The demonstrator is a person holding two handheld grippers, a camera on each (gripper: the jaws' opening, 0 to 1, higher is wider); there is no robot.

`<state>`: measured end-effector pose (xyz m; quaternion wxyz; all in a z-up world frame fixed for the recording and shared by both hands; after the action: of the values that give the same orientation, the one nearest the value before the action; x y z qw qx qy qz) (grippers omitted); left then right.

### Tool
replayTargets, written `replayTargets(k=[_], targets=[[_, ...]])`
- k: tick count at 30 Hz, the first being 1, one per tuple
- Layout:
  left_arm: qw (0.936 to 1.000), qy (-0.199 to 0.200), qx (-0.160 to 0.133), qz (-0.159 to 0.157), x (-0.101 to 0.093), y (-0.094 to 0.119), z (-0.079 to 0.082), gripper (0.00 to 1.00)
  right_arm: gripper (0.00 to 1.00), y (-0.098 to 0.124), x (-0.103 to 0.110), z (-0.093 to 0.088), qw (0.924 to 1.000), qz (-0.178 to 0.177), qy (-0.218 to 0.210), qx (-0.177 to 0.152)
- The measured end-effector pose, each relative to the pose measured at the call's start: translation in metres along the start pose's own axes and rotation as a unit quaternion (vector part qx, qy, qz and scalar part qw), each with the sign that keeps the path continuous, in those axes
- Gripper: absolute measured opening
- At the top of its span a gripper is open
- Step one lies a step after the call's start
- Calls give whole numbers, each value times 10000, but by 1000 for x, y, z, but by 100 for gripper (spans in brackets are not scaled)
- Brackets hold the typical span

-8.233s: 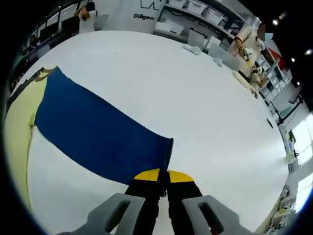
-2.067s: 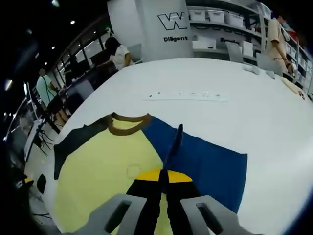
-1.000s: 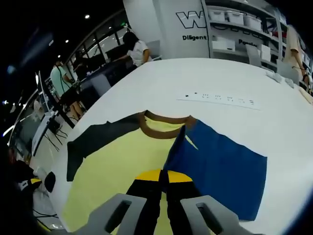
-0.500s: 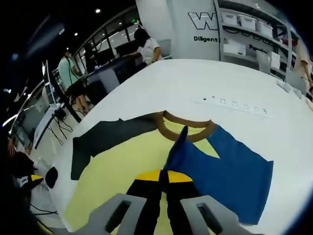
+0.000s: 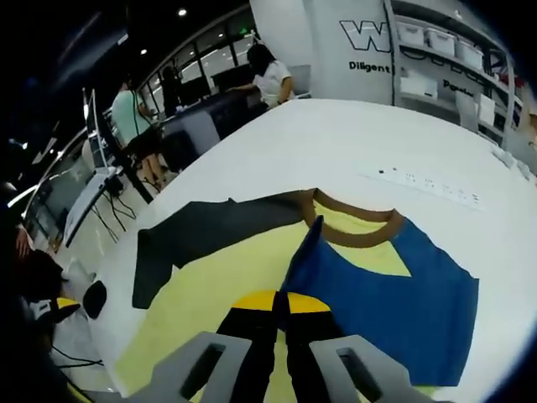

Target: Fold the garment on the visible template until the final outline fits inside the template.

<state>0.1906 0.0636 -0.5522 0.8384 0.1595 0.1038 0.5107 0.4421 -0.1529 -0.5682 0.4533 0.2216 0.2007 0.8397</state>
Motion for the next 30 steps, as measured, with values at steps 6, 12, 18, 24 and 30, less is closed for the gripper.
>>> replayTargets(k=[6,12,18,24,30], targets=[[10000,-4,-4,-2,0,-1,1,96,0,-5,9,0,9999,97,56,24],[10000,-12,29,6,1,0,-1,96,0,-7,19,-2,9997,197,121,65],[10000,-13,34,12,1,0,-1,96,0,-6,28,-3,9994,307,168,69],[10000,-16,24,-1,0,0,0,96,0,-5,38,-6,9986,437,289,93],[10000,-6,20,-14,-2,0,-1,95,0,-3,46,-13,9975,519,458,165]])
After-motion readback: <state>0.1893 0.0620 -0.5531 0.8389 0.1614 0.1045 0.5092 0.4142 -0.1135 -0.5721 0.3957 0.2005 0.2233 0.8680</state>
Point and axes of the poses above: the point that each gripper's makers call its tool centre point, and the gripper's own axes: y roughly backward along the fingers, x roughly to its left, z roughly out of its top, the point moved 8 cm from there along y, roughly backward along the fingers, and after that the axes turned 13 degrees about -x, right-handed, at the moved point
